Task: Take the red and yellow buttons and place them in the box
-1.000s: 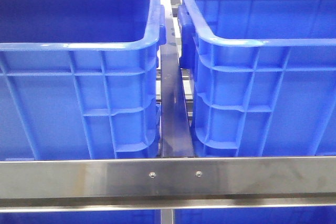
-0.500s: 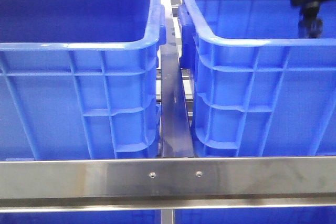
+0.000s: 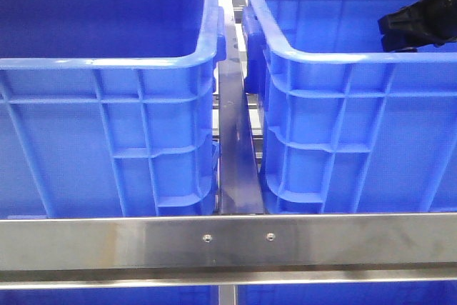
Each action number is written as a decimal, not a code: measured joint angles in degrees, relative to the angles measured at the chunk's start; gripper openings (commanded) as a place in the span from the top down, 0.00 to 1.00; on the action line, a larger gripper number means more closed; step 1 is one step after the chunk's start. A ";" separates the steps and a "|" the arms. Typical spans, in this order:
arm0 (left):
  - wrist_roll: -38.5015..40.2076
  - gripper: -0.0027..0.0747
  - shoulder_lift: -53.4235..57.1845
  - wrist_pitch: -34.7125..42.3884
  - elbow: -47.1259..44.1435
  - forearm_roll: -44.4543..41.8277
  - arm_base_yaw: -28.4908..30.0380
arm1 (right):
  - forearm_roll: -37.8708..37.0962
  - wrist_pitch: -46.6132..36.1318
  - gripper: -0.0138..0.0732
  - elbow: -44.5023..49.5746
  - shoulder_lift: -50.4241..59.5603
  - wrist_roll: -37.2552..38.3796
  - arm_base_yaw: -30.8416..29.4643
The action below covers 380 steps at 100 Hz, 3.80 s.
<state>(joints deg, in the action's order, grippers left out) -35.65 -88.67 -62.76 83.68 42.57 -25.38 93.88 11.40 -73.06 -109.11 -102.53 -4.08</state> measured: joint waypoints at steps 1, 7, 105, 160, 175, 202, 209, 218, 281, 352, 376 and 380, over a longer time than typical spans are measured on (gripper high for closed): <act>0.00 0.24 0.00 0.00 0.00 0.01 0.00 | 0.00 0.06 0.34 0.00 0.00 0.00 0.00; 0.00 0.24 0.00 -0.11 0.00 0.08 0.00 | 0.00 -0.32 0.24 0.00 -0.04 0.00 0.00; 0.00 0.99 0.00 3.93 0.00 1.07 0.00 | 1.10 -4.64 0.91 16.61 25.69 -0.14 0.00; -0.12 0.99 8.60 12.08 -11.45 -3.73 0.00 | 5.93 -5.53 0.92 38.43 53.66 -0.14 0.00; -0.12 0.99 16.15 18.48 -18.95 -6.08 0.00 | 5.93 -5.65 0.92 43.08 60.77 -0.14 0.00; -0.12 0.99 32.46 33.35 -35.41 -7.59 0.00 | 5.93 -5.19 0.92 51.29 76.17 -0.14 0.00; -0.12 0.99 37.02 36.45 -39.83 -7.59 0.00 | 5.93 -4.63 0.92 53.53 80.02 -0.14 0.00; -0.12 0.99 43.20 39.59 -44.98 -7.59 0.00 | 5.93 -3.59 0.92 56.47 84.88 -0.14 0.00; -0.12 0.99 71.57 45.29 -63.64 -7.59 0.00 | 5.93 -1.06 0.92 64.24 97.98 0.00 0.00; -0.12 0.99 71.57 45.51 -63.97 -7.49 -0.04 | 5.93 -1.06 0.92 64.32 97.98 0.00 0.00; -0.12 0.99 71.57 47.65 -65.59 -7.49 3.22 | 5.93 -1.06 0.92 64.32 97.98 0.00 0.00; -0.12 0.99 71.74 47.65 -65.72 -7.49 4.13 | 5.93 -1.06 0.92 64.32 97.98 0.00 0.00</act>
<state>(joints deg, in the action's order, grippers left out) -35.77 -16.93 -15.11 17.95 35.08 -21.26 99.82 10.35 -8.74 -11.13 -102.53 -4.08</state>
